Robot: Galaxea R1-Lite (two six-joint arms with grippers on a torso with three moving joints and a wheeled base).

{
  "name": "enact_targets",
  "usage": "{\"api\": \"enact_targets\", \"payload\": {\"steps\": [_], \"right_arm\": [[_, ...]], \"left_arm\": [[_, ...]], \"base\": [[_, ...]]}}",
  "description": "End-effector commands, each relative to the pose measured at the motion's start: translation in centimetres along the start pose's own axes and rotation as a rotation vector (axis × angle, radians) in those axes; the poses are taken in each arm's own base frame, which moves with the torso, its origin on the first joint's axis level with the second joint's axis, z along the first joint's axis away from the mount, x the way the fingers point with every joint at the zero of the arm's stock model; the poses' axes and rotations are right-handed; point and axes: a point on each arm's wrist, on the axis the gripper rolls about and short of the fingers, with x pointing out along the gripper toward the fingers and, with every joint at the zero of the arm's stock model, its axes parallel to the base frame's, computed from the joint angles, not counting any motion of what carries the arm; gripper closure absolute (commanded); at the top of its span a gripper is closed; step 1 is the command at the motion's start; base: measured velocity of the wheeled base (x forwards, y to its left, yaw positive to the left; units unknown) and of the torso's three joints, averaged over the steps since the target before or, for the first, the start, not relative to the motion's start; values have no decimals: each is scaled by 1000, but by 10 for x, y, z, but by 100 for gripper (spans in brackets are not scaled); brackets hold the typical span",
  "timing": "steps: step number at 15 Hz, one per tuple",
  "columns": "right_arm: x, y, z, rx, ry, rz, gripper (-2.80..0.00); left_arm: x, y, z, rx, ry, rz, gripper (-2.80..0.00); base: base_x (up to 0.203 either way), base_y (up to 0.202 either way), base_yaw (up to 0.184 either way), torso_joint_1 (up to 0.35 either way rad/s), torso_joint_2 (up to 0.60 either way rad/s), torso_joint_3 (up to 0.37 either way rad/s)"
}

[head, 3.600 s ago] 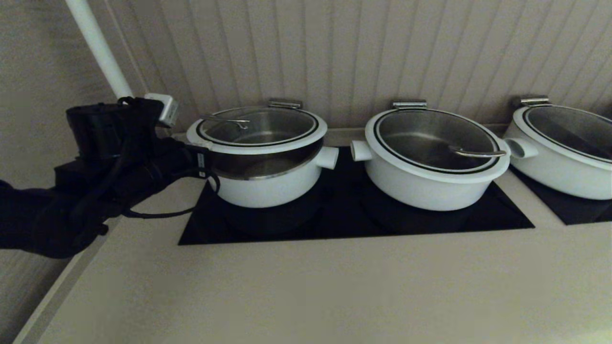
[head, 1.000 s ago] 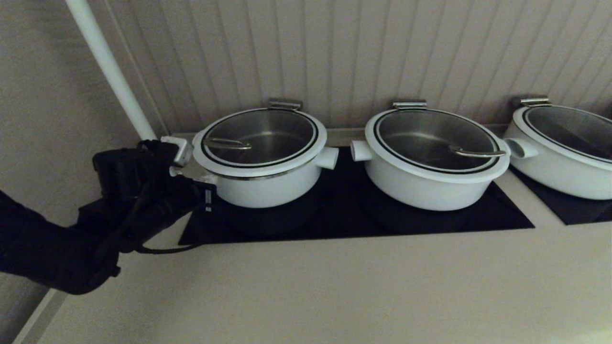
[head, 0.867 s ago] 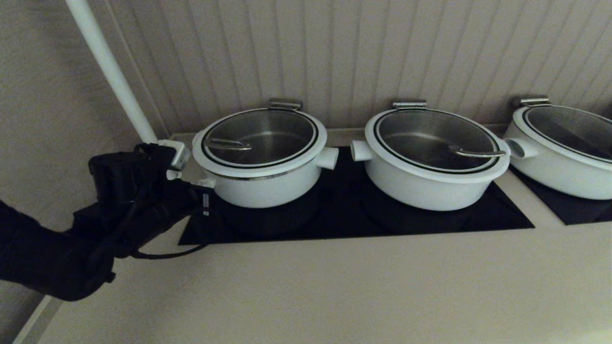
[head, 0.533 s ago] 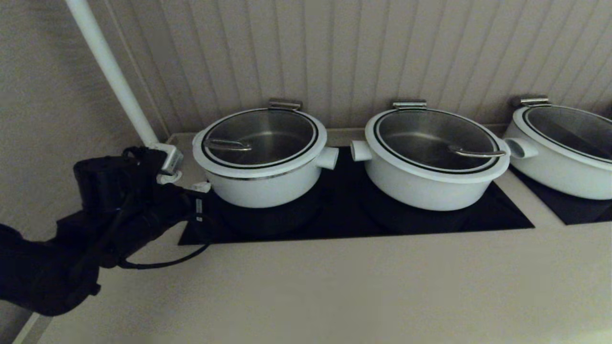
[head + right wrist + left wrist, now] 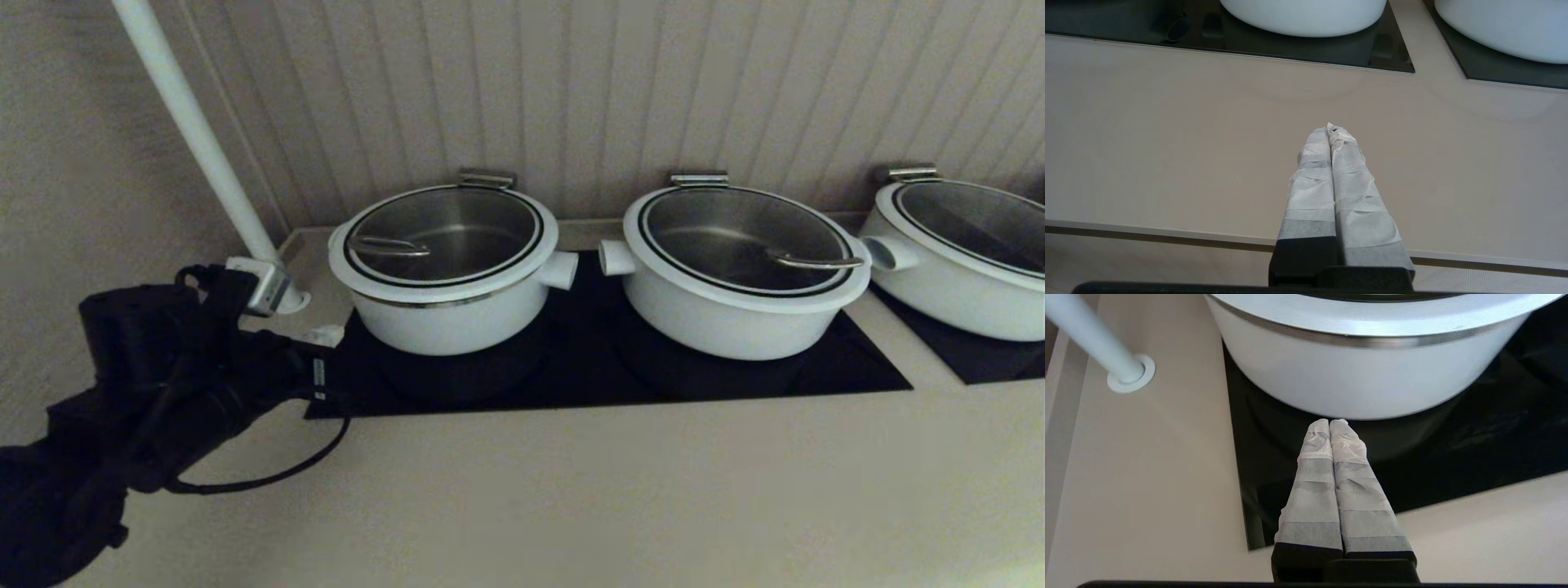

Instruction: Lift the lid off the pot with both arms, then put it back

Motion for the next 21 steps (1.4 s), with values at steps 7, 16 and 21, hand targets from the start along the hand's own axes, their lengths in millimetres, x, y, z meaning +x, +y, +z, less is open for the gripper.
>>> {"api": "enact_targets", "payload": {"steps": [7, 16, 21], "right_arm": [[0, 0, 0, -1, -1, 1, 0], [0, 0, 0, -1, 1, 1, 0], [0, 0, 0, -1, 0, 1, 0]], "left_arm": [[-33, 8, -5, -23, -38, 42, 0], [-85, 8, -21, -14, -61, 45, 0], [-136, 9, -53, -18, -56, 56, 0]], "base": [[0, 0, 0, 0, 0, 0], [0, 0, 0, 0, 0, 0], [0, 0, 0, 0, 0, 0]]}}
